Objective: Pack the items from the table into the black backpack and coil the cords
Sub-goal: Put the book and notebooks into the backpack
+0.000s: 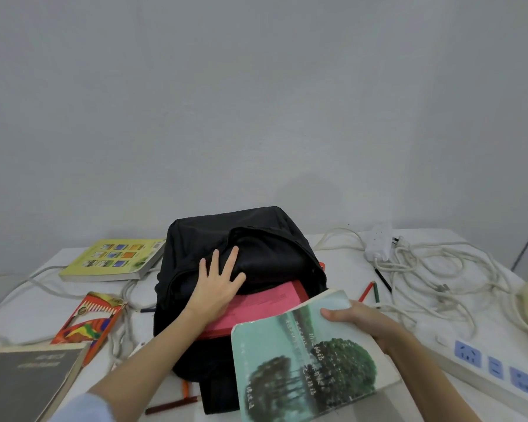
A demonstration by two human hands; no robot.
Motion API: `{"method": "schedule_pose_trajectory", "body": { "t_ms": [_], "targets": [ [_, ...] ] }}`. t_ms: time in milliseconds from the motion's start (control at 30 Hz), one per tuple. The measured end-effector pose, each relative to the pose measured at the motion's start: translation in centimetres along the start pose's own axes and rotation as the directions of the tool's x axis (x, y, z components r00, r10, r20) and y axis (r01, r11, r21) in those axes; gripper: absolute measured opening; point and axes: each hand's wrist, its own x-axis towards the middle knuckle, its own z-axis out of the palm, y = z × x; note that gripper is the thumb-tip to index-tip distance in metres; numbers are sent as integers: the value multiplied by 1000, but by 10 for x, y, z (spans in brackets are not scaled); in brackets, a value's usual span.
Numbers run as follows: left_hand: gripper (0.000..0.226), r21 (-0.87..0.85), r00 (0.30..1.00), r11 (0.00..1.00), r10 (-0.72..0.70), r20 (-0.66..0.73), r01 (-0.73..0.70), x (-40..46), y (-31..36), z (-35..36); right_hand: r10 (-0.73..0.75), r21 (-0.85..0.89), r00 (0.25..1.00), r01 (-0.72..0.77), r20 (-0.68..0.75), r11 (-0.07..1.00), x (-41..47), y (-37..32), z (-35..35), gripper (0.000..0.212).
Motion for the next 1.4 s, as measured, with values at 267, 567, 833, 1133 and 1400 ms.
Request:
{"method": "schedule_pose_trajectory", "body": {
  "t_ms": [267,567,833,1133,1400],
  "targets": [
    [72,-71,981,991,103,-162,-116,25,-31,-27,5,16,1000,-5,14,1000,-6,-24,7,39],
    [65,-75,961,990,97,-261,-121,34,-48,-52,116,389,973,-30,-202,921,33,-30,39,30],
    [54,-87,917,988,87,-389,-130,54,-55,-70,78,474,847,216,-526,853,62,-18,61,33],
    [16,9,967,994,104,-234,-104,28,-53,-49,112,471,659,398,-744,787,77,-9,81,34],
    [26,-102,985,989,96,-140,-111,37,-48,-36,-200,-688,777,-369,-597,625,4,-37,83,33]
  ]
}}
